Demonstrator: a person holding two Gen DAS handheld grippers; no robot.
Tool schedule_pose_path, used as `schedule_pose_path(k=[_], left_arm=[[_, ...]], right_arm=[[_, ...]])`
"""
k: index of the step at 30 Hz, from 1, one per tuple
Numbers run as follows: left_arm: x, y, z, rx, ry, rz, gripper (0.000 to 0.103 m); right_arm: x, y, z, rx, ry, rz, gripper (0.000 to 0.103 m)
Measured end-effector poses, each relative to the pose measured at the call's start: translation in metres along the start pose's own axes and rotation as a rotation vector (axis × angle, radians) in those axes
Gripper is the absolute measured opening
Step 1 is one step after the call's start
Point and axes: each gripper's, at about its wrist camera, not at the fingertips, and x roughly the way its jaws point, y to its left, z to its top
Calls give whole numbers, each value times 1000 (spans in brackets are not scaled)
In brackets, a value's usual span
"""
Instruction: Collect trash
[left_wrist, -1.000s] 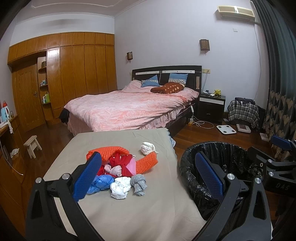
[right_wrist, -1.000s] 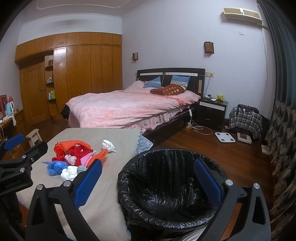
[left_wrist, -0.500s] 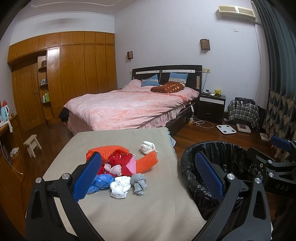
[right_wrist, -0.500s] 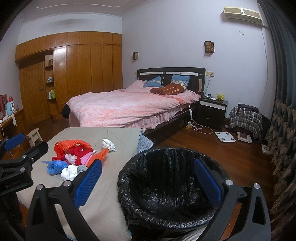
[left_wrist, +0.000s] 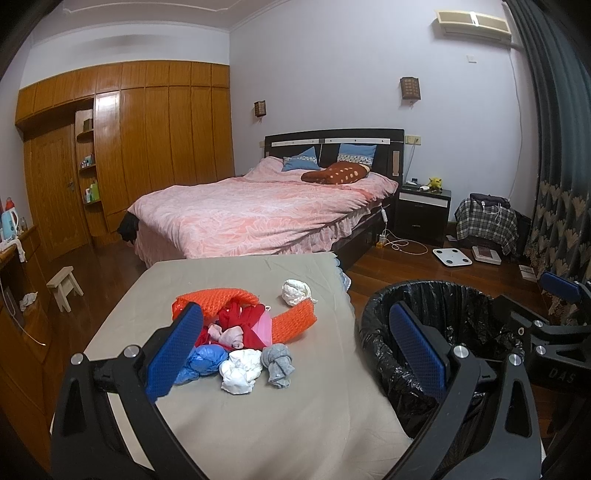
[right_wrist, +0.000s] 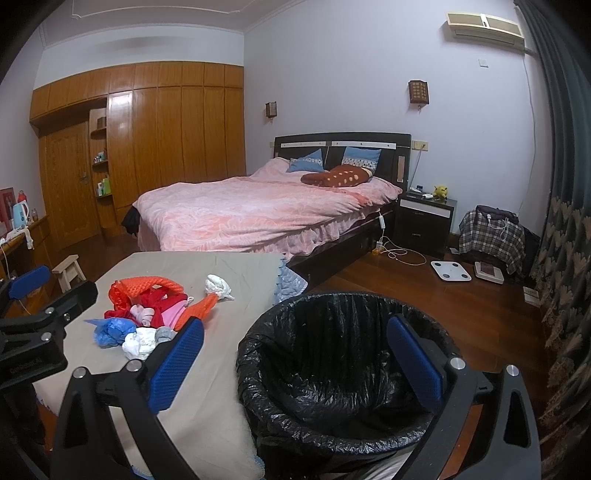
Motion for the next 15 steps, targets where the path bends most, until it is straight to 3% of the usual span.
schedule_pose_path(k=[15], left_arm=[[7, 1, -11, -3, 8, -1, 98]], right_arm=[[3, 3, -1, 1, 14, 3, 97]])
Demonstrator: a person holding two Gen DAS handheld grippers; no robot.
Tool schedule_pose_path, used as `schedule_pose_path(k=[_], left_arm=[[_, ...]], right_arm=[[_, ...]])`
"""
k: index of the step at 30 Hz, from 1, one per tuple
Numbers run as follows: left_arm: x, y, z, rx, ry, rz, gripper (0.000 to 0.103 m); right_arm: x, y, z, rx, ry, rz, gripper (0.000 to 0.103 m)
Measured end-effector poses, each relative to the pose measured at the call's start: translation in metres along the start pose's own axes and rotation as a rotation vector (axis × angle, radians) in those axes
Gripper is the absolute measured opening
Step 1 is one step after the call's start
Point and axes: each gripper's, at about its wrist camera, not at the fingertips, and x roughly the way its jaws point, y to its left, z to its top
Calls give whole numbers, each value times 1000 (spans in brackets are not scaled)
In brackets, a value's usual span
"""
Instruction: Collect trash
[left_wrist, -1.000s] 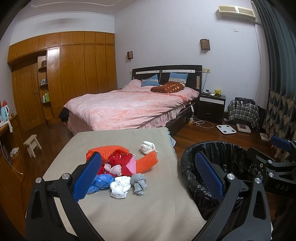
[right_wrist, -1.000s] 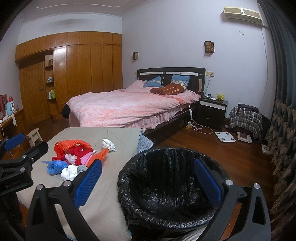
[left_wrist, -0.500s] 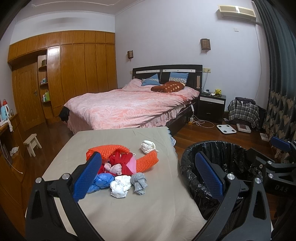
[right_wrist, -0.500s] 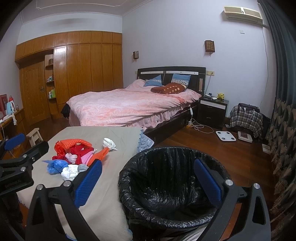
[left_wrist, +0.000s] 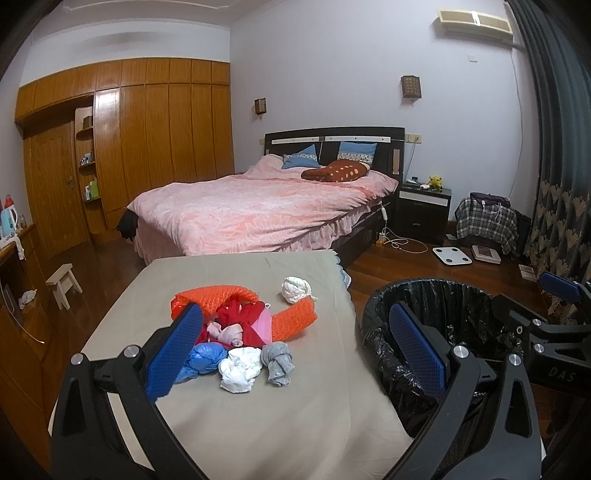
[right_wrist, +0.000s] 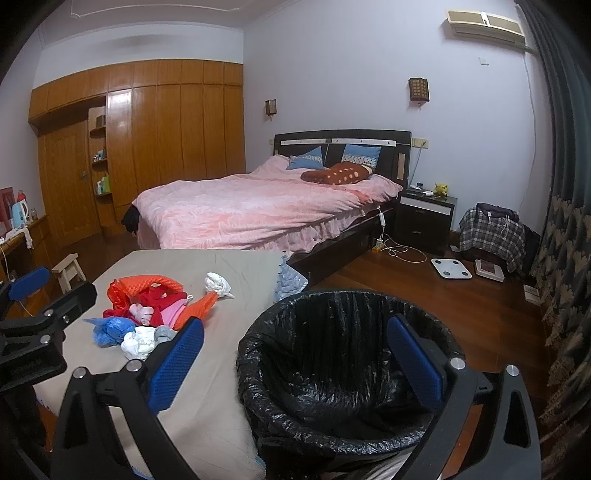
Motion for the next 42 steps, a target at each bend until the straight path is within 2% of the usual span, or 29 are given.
schedule_pose_path(k=[10, 18, 24, 31, 39, 42], left_arm=[[13, 12, -7, -10, 16, 12, 98], [45, 71, -20, -54, 63, 150, 98], [63, 107, -36, -34, 103, 238, 98], [90, 140, -54, -66, 154, 237, 98], [112, 160, -69, -116, 187, 234, 98], [118, 158, -72, -115, 197, 225, 98]], right_arm=[[14, 15, 6, -18, 17, 31, 97], [55, 48, 7, -13, 47, 132, 97], [99, 91, -5, -35, 92, 201, 88], [147, 140, -29, -119, 174, 238, 80], [193, 171, -48, -158, 261, 244, 76], [209, 177, -56, -166, 345, 272, 71]])
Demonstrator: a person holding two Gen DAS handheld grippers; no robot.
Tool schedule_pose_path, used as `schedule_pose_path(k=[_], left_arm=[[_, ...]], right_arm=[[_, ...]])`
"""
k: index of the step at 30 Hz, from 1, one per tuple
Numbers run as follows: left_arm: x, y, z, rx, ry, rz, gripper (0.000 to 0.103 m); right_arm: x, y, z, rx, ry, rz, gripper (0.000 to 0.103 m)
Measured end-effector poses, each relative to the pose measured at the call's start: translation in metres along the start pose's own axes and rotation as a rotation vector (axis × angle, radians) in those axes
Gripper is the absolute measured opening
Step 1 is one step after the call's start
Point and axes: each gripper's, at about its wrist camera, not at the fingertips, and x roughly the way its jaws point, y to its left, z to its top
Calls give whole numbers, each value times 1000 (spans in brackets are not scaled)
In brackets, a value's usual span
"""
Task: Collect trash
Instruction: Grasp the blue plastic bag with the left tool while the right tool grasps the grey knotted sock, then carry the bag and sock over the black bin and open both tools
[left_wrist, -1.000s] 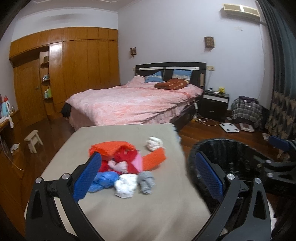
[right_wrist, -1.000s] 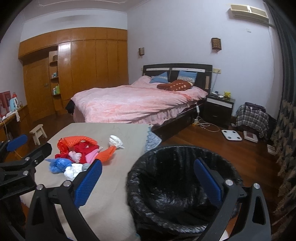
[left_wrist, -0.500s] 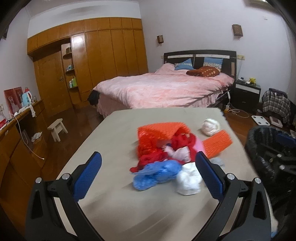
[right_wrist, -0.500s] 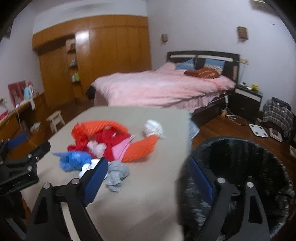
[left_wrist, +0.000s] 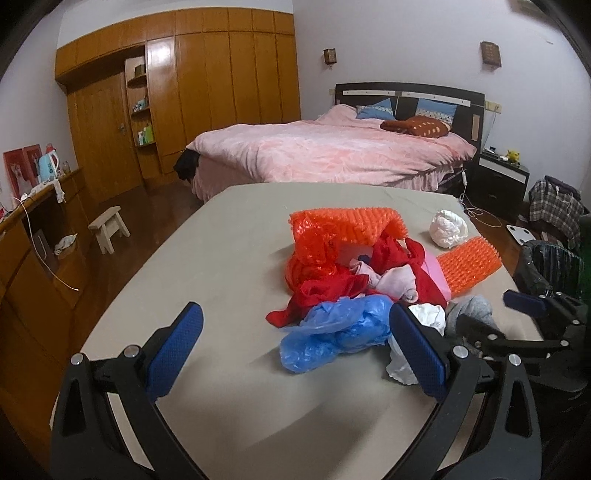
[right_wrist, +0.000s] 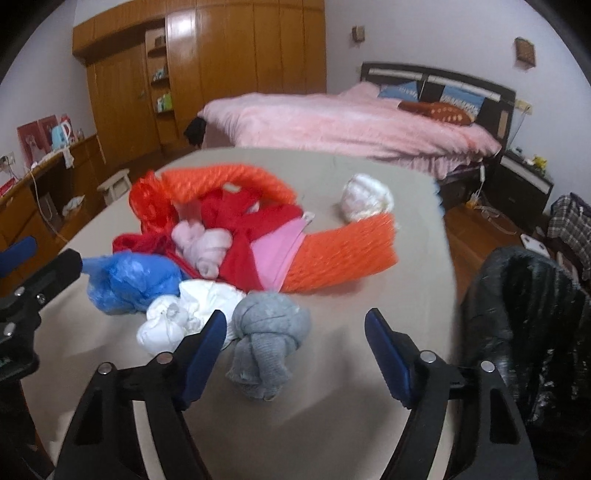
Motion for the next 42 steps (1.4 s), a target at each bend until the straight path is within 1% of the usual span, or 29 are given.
schedule_pose_path(k=[1, 2, 4, 6, 7, 8, 10, 12, 13, 14, 15, 16, 17, 18, 20, 24, 25, 30, 34, 38, 42], left_arm=[[2, -1, -1, 3, 6, -3, 97], [5, -3, -2, 3, 12, -9, 96], [11, -6, -4, 7, 27, -24, 95], [16, -12, -5, 19, 35, -34, 93], [21, -15, -5, 28, 41, -40, 90], [24, -17, -5, 32, 48, -47, 85], [31, -18, -5, 34, 69, -63, 79], [37, -19, -4, 30, 85, -77, 75], [40, -19, -4, 28, 95, -87, 69], [42, -19, -3, 27, 101, -107, 61], [43, -20, -3, 25, 107, -134, 57], [44, -21, -3, 27, 111, -144, 48], [44, -23, -3, 33, 113, -154, 42], [43, -25, -4, 40, 111, -156, 41], [40, -26, -4, 48, 101, -150, 32], [29, -24, -2, 30, 81, -148, 26], [25, -23, -2, 27, 72, -147, 20], [1, -20, 7, 10, 21, -145, 20], [-18, -24, 21, 6, -34, -150, 20], [-32, -38, 35, 17, -73, -182, 19], [-39, -61, 42, 35, -83, -235, 19]], right_arm=[[3, -1, -1, 2, 14, 15, 65], [6, -2, 0, 5, 27, 38, 61], [10, -3, -1, 8, 49, 81, 49], [9, 0, -2, -8, 54, 92, 42], [8, 0, -2, -13, 53, 92, 42], [7, 0, -2, -14, 51, 93, 41], [1, -4, -1, 1, 41, 92, 40], [-6, -7, 2, 11, 26, 87, 40], [-9, -9, 4, 10, 18, 85, 40], [-11, -9, 5, 7, 10, 80, 40], [-15, -10, 7, 3, 0, 75, 40], [-18, -11, 8, 3, -7, 73, 40], [-19, -12, 9, 4, -10, 73, 40], [-21, -12, 9, 6, -13, 73, 40], [-23, -12, 10, 5, -16, 73, 40], [-32, -11, 10, -9, -32, 71, 40], [-34, -11, 10, -10, -37, 72, 40], [-53, -19, 15, 0, -81, 74, 40], [-69, -28, 18, 15, -115, 68, 40], [-86, -43, 18, 36, -147, 50, 40], [-103, -65, 16, 74, -176, 13, 40]])
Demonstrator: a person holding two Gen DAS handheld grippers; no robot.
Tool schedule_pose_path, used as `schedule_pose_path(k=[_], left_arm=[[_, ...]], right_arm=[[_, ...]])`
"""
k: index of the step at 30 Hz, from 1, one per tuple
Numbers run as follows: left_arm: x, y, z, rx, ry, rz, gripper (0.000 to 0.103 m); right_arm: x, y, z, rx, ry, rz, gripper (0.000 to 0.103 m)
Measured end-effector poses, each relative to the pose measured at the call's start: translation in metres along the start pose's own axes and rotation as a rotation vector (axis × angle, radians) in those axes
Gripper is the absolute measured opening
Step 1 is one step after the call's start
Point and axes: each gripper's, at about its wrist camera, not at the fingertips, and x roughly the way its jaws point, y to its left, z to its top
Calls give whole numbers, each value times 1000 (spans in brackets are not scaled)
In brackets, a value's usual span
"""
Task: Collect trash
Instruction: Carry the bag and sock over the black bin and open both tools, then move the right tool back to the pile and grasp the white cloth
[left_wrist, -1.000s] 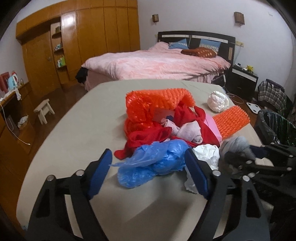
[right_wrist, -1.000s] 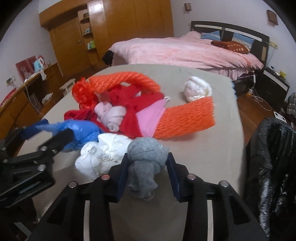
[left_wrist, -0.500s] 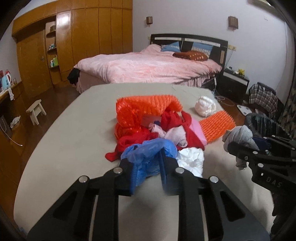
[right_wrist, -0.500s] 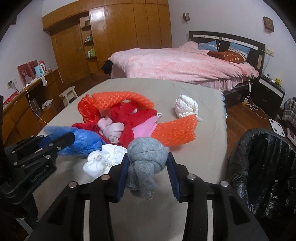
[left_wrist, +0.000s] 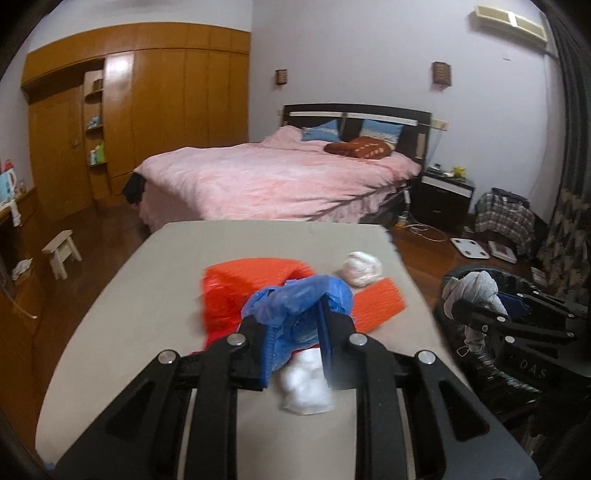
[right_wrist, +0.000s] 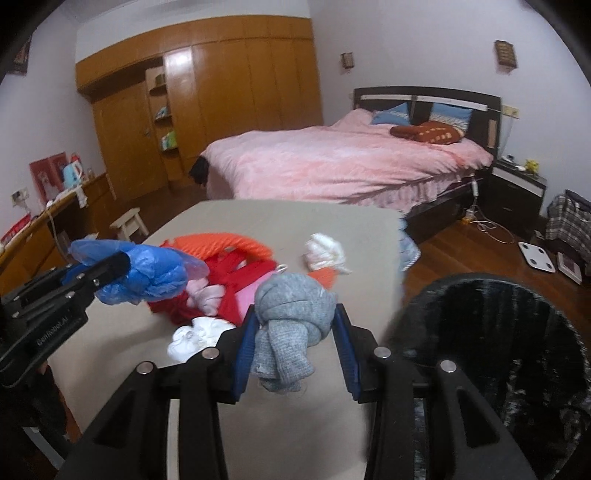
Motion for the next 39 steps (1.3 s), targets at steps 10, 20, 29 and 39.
schedule_pose_path(k=[10, 20, 29, 39], left_arm=[[15, -78, 7, 81, 7, -166, 19], [42, -148, 7, 135, 36, -316, 19], [65, -204, 2, 185, 76, -450, 37], [67, -167, -4, 154, 97, -372, 76]], right_arm=[[-36, -69, -7, 89, -35, -153, 40], [-61, -133, -19, 173, -41, -300, 41], [-75, -168, -30, 222, -43, -401, 46], [-78, -152, -23, 190, -88, -406, 97]])
